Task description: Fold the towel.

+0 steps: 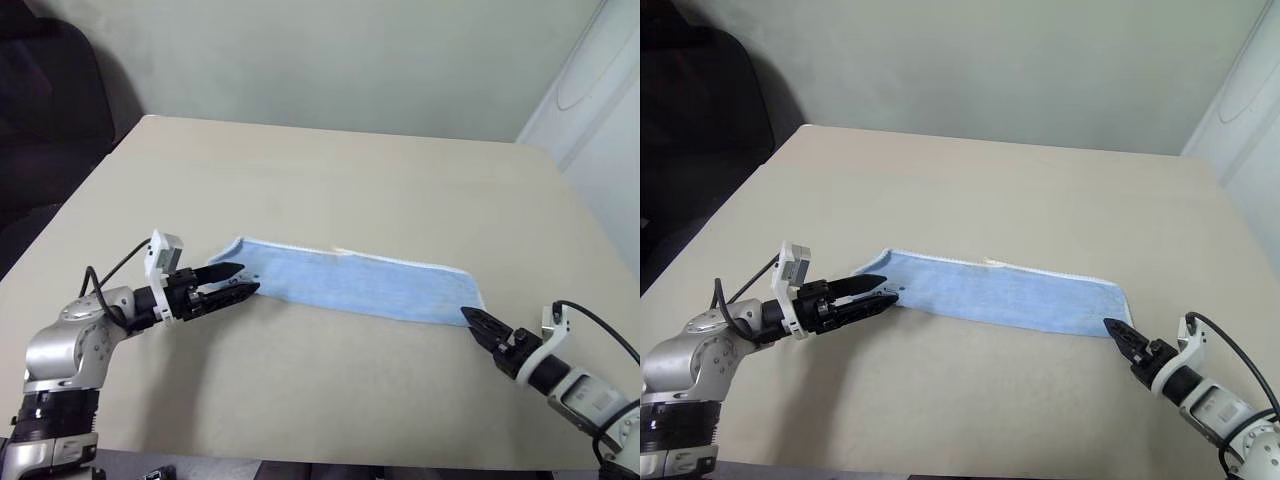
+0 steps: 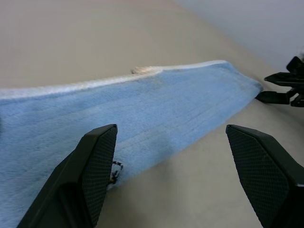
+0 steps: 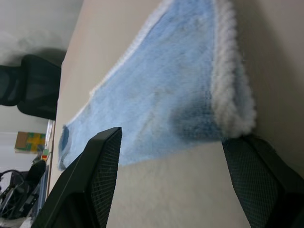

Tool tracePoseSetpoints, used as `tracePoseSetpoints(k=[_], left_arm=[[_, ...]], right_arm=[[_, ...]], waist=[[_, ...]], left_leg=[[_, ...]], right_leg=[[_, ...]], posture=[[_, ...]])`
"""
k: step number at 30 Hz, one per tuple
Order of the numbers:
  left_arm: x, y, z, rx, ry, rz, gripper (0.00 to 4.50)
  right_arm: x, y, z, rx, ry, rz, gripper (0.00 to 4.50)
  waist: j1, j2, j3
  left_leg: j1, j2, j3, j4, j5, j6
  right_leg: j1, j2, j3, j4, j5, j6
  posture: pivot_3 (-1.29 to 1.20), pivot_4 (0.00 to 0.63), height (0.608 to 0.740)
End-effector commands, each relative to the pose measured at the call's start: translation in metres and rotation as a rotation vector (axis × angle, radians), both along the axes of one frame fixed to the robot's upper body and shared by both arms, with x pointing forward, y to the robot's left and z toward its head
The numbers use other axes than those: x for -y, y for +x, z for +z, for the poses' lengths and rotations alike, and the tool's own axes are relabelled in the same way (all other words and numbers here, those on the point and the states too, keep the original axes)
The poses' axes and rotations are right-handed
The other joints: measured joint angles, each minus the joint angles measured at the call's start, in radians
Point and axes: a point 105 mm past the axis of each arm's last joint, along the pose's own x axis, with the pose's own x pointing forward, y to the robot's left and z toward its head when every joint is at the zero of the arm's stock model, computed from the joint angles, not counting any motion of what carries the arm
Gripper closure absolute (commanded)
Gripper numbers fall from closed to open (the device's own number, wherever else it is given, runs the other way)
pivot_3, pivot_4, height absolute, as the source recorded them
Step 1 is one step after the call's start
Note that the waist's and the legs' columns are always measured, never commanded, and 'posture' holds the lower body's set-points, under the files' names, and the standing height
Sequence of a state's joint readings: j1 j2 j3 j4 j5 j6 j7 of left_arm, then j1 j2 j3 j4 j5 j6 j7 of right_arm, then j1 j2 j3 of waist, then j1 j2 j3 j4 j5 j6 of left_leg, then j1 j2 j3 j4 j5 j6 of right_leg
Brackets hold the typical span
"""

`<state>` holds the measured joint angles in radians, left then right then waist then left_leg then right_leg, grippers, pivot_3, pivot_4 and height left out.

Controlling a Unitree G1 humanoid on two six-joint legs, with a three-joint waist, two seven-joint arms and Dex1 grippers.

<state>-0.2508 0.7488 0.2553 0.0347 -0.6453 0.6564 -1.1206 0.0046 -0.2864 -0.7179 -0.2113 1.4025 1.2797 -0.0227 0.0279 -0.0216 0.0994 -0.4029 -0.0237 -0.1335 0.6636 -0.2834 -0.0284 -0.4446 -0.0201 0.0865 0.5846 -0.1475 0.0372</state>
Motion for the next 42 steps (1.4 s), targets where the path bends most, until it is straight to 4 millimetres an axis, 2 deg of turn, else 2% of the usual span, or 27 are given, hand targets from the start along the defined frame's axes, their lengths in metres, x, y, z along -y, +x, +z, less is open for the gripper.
tracePoseSetpoints(k=[1, 5, 11, 13, 15, 22, 26, 30, 33, 35, 37, 40, 42], left_arm=[[0.011, 0.0, 0.012, 0.053, 0.003, -0.035, 0.53], [0.013, -0.001, 0.012, 0.057, -0.002, -0.036, 0.53], [0.011, -0.004, 0.012, 0.06, -0.004, -0.023, 0.53], [0.01, -0.004, 0.011, 0.06, -0.004, -0.02, 0.5], [0.01, -0.004, 0.011, 0.06, -0.005, -0.017, 0.5], [0.009, -0.002, 0.009, 0.061, -0.007, -0.007, 0.5], [0.009, -0.001, 0.009, 0.061, -0.01, -0.007, 0.5], [0.008, -0.001, 0.006, 0.058, -0.01, -0.001, 0.5], [0.008, -0.001, 0.005, 0.055, -0.011, 0.002, 0.5], [0.009, 0.0, 0.004, 0.054, -0.012, 0.004, 0.5], [0.01, 0.002, 0.003, 0.055, -0.014, 0.003, 0.5], [0.012, 0.003, 0.003, 0.057, -0.015, 0.001, 0.5], [0.013, 0.003, 0.002, 0.057, -0.017, 0.001, 0.5]], right_arm=[[0.0, 0.015, 0.009, 0.036, 0.021, -0.034, 1.04], [0.003, 0.026, 0.004, 0.013, 0.038, -0.086, 1.04], [0.007, 0.027, 0.002, 0.003, 0.046, -0.118, 1.04], [0.009, 0.027, 0.003, 0.006, 0.046, -0.128, 1.42], [0.01, 0.027, 0.005, 0.015, 0.042, -0.134, 1.98], [0.017, 0.027, 0.017, 0.069, 0.049, -0.171, 4.46], [0.031, 0.021, 0.018, 0.064, 0.026, -0.205, 4.46], [0.053, 0.015, 0.024, 0.076, -0.025, -0.246, 4.46], [0.067, 0.018, 0.038, 0.111, -0.096, -0.251, 4.46], [0.062, 0.022, 0.055, 0.167, -0.167, -0.188, 4.46], [0.043, 0.026, 0.073, 0.232, -0.301, -0.056, 4.46], [0.016, 0.026, 0.083, 0.286, -0.498, 0.137, 4.46], [0.001, 0.026, 0.086, 0.317, -0.565, 0.233, 4.46]], waist=[[0.0, 0.0, 0.0], [0.002, 0.0, 0.0], [0.001, -0.001, -0.002], [0.002, -0.001, -0.002], [0.003, -0.001, -0.002], [0.002, 0.0, -0.002], [0.004, 0.0, -0.002], [0.004, 0.0, -0.002], [0.003, 0.0, -0.002], [0.001, 0.001, -0.002], [0.0, 0.003, -0.002], [-0.001, 0.003, -0.002], [-0.002, 0.002, -0.003]], left_leg=[[0.0, 0.0, 0.0, 0.0, 0.0, 0.0], [0.0, 0.0, 0.0, 0.0, 0.0, 0.0], [0.0, 0.0, 0.0, 0.0, 0.0, 0.0], [0.0, 0.0, 0.0, 0.0, 0.0, 0.0], [0.0, 0.0, 0.0, 0.0, 0.0, 0.0], [-0.001, 0.0, 0.0, -0.001, -0.001, 0.0], [-0.001, 0.0, 0.0, 0.0, -0.001, 0.0], [-0.002, 0.0, 0.0, 0.0, -0.001, 0.0], [-0.002, 0.0, 0.0, 0.0, -0.002, 0.0], [-0.002, 0.0, 0.0, 0.0, -0.002, 0.0], [-0.002, 0.0, 0.0, 0.0, -0.002, 0.0], [-0.002, 0.001, 0.001, -0.001, -0.002, 0.0], [-0.001, 0.002, 0.001, -0.001, -0.002, 0.0]], right_leg=[[0.0, 0.0, 0.0, 0.0, 0.0, 0.0], [0.0, 0.0, 0.0, 0.0, 0.002, -0.003], [0.0, 0.0, 0.0, 0.0, 0.002, -0.003], [0.0, 0.0, 0.0, 0.0, 0.002, -0.003], [0.0, 0.0, 0.0, 0.0, 0.002, -0.003], [-0.001, -0.001, 0.0, 0.0, 0.002, -0.003], [0.0, -0.001, 0.0, 0.0, 0.002, -0.003], [-0.001, -0.001, 0.0, -0.001, 0.0, 0.0], [-0.001, -0.001, 0.001, -0.001, -0.002, 0.002], [-0.001, -0.001, 0.001, -0.001, -0.004, 0.006], [-0.001, -0.001, 0.001, -0.001, -0.004, 0.006], [-0.001, -0.001, 0.001, 0.0, -0.004, 0.006], [-0.001, -0.001, 0.0, 0.0, -0.003, 0.005]], posture=[[0.0, 0.15, 0.74], [0.0, 0.15, 0.74], [0.0, 0.15, 0.74], [0.0, 0.15, 0.74], [0.0, 0.15, 0.74], [0.0, 0.15, 0.74], [0.0, 0.15, 0.74], [0.0, 0.15, 0.74], [0.0, 0.15, 0.74], [0.0, 0.15, 0.74], [0.0, 0.15, 0.74], [0.0, 0.15, 0.74], [0.0, 0.15, 0.74]])
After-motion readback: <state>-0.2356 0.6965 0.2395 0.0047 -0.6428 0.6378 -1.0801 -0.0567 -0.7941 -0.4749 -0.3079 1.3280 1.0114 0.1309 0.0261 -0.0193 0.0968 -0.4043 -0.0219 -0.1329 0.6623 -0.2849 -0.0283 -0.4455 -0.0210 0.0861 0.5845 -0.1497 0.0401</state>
